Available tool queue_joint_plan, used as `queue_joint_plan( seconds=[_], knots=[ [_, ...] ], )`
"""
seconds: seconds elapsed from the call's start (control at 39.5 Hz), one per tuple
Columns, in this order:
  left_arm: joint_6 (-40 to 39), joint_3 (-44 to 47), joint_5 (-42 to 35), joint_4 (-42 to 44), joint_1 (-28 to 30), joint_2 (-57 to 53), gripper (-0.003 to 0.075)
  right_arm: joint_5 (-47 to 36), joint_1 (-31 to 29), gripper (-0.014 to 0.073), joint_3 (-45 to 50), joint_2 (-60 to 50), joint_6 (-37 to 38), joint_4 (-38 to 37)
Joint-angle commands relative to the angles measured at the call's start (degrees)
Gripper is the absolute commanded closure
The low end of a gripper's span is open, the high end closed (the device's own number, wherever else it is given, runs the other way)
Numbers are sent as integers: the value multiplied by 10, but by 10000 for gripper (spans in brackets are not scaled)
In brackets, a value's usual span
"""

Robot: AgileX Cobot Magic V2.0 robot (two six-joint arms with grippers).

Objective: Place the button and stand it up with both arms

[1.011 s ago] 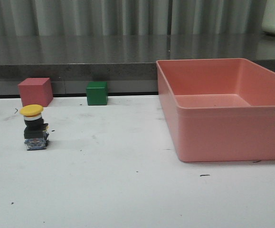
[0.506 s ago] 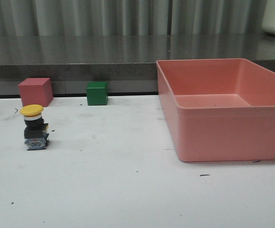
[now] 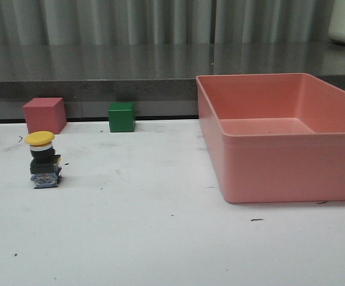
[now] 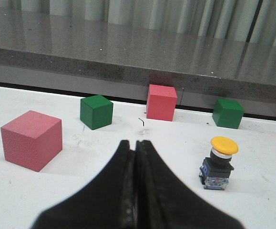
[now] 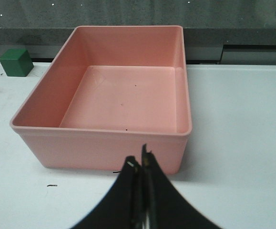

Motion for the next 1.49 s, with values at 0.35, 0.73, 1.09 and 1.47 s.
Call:
queue_joint_plan(
  seconds=[0.35, 0.73, 1.09, 1.47],
  knots=[
    [0, 8, -42, -5, 0, -13, 740, -238, -3, 664, 201, -95, -6, -18],
    [0, 8, -42, -5, 0, -12, 740, -182, -3, 664, 205, -174, -6, -18],
    [0, 8, -42, -5, 0, -12, 740, -182, -3, 664, 205, -174, -6, -18],
    [0, 8, -42, -5, 0, -12, 740, -182, -3, 664, 205, -174, -6, -18]
  ],
)
